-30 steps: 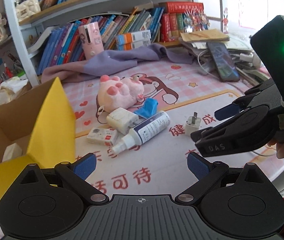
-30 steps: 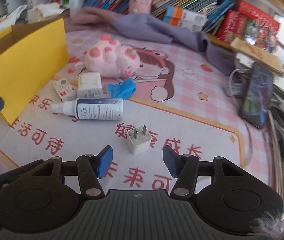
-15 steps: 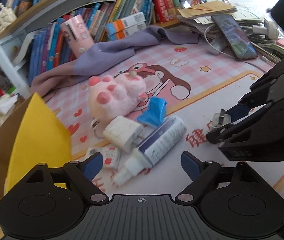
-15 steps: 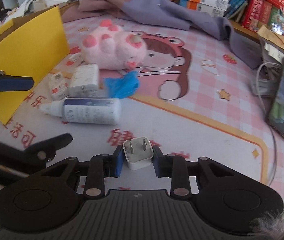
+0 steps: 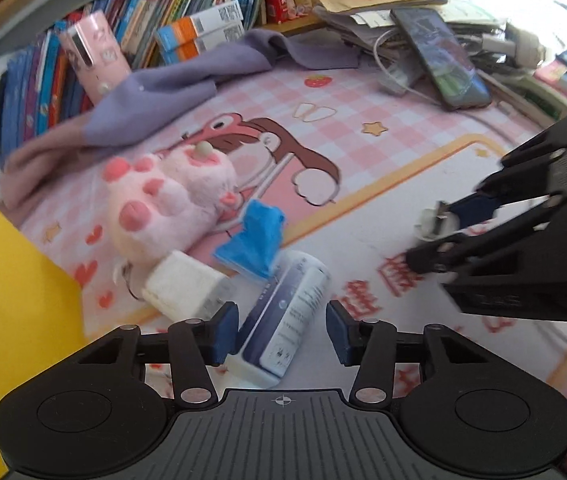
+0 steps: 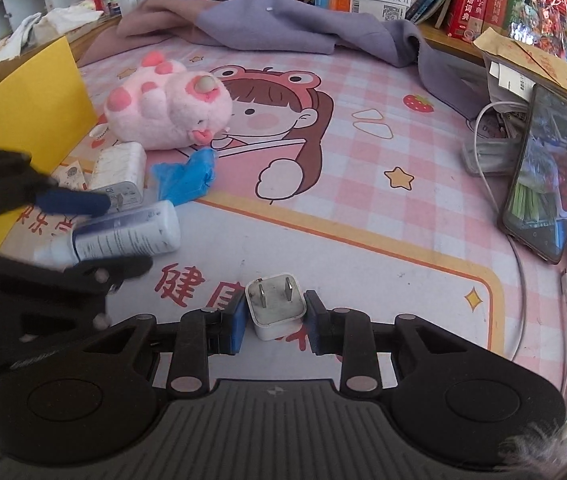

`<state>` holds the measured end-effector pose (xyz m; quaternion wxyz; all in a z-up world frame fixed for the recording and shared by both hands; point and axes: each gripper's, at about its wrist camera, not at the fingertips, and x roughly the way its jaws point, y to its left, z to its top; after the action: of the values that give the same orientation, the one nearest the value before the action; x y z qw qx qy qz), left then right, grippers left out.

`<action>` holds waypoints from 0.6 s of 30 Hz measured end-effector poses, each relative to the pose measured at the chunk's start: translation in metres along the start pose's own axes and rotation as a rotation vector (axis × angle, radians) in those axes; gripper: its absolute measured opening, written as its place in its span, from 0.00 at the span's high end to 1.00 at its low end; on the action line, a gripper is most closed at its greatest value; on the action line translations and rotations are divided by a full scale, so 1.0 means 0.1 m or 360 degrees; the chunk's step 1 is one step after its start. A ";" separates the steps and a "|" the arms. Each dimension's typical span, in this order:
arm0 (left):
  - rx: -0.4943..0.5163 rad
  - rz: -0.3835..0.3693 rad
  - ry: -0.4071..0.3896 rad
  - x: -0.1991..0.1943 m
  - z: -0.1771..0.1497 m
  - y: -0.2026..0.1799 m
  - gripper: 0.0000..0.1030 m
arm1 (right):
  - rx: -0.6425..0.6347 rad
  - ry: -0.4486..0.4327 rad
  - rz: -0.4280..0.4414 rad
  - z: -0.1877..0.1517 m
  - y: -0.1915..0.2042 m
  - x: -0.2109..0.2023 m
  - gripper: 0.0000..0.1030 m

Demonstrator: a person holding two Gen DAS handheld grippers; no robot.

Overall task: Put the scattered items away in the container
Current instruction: 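Grasp the white-and-blue bottle with the left tool while the right tool holds the charger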

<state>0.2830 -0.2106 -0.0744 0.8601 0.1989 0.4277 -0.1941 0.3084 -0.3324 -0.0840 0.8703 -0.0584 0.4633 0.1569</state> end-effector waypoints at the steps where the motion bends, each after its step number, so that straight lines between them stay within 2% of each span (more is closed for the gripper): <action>1: -0.0026 -0.0031 0.0007 -0.03 -0.01 0.01 0.56 | -0.0003 -0.0002 0.0002 0.00 0.00 0.00 0.73; 4: -0.0078 -0.0095 0.0031 -0.07 -0.02 0.03 0.55 | -0.0018 -0.0007 0.0008 -0.01 0.01 0.00 0.73; 8: -0.0072 -0.0039 0.0073 0.09 -0.04 0.07 0.55 | -0.0045 -0.0011 0.0009 -0.02 0.02 0.00 0.73; 11: -0.0217 -0.0064 0.0060 0.17 -0.02 0.17 0.56 | -0.0084 -0.0015 0.0005 -0.03 0.03 0.00 0.72; 14: -0.0311 -0.0097 0.0032 0.18 -0.03 0.20 0.59 | -0.0121 -0.0027 0.0003 -0.04 0.04 0.00 0.72; 15: -0.0315 -0.0094 0.0026 0.18 -0.03 0.19 0.61 | -0.0128 -0.0030 0.0002 -0.04 0.04 0.00 0.72; 16: -0.0314 -0.0094 0.0024 0.18 -0.03 0.18 0.67 | -0.0138 -0.0033 -0.0001 -0.04 0.05 0.00 0.72; 18: -0.0307 -0.0088 0.0024 0.16 -0.03 0.15 0.70 | -0.0160 -0.0045 0.0002 -0.04 0.06 0.00 0.73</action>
<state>0.2976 -0.1994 -0.0863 0.8664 0.1048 0.4561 -0.1742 0.3030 -0.3280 -0.0863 0.8727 -0.0995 0.4424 0.1812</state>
